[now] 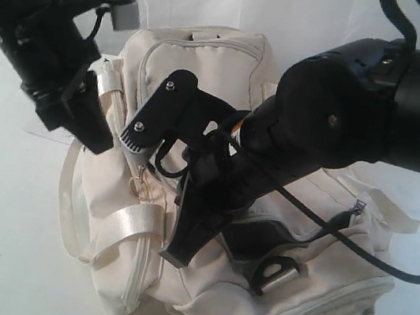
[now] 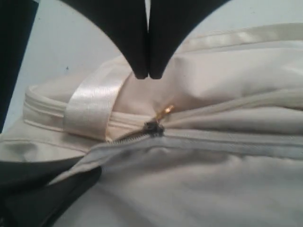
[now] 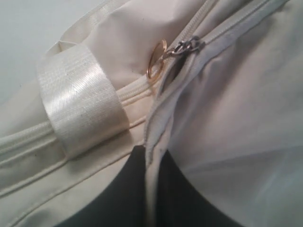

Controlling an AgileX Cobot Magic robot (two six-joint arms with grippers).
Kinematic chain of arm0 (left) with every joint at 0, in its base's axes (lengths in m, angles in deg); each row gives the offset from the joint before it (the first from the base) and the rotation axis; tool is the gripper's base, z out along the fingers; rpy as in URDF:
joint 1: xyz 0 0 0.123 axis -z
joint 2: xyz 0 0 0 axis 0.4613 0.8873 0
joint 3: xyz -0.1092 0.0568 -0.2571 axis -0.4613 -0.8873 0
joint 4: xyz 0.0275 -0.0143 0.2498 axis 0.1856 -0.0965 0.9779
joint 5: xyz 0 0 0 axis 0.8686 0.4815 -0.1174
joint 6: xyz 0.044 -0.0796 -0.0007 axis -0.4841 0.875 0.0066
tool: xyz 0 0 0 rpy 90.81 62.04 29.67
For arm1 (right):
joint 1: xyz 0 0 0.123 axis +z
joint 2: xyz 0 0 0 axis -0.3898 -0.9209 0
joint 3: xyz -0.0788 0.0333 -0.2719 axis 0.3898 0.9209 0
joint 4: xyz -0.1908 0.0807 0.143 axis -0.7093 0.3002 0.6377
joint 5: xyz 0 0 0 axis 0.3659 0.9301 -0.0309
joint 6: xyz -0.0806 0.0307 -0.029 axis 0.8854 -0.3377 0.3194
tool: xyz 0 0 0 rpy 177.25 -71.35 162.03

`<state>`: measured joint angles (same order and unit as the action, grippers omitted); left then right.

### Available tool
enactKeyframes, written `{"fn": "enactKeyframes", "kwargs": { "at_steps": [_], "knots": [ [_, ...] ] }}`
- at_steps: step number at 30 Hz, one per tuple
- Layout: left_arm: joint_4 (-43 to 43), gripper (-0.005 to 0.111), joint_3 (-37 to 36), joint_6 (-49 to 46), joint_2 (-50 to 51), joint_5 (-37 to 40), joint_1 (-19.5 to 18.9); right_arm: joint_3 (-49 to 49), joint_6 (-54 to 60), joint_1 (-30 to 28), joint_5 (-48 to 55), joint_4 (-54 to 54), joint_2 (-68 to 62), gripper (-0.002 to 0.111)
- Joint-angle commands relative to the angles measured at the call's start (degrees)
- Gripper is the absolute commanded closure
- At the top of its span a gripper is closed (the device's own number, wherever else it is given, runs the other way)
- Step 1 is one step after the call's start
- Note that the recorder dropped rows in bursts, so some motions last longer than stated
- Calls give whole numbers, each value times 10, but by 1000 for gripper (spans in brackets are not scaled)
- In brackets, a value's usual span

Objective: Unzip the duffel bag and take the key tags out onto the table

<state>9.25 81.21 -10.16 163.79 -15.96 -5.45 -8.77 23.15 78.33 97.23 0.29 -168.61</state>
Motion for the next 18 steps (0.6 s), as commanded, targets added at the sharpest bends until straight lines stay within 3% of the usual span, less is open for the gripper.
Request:
{"fn": "enactKeyframes", "kwargs": {
  "at_steps": [1,6,11,14,18],
  "knots": [
    [-59,107,-94,-51,-46,-88,-2,5,-6,-1,34,-2,6,108],
    [-154,107,-226,-163,-129,-247,-2,5,-6,-1,36,-2,6,108],
    [-161,107,-293,-202,-142,-296,-2,5,-6,-1,36,-2,6,108],
    [-221,105,-313,-269,-141,-321,-2,5,-6,-1,36,-2,6,108],
    [-276,83,-326,-383,-141,-335,-2,5,-6,-1,36,-2,6,108]
  ]
}}
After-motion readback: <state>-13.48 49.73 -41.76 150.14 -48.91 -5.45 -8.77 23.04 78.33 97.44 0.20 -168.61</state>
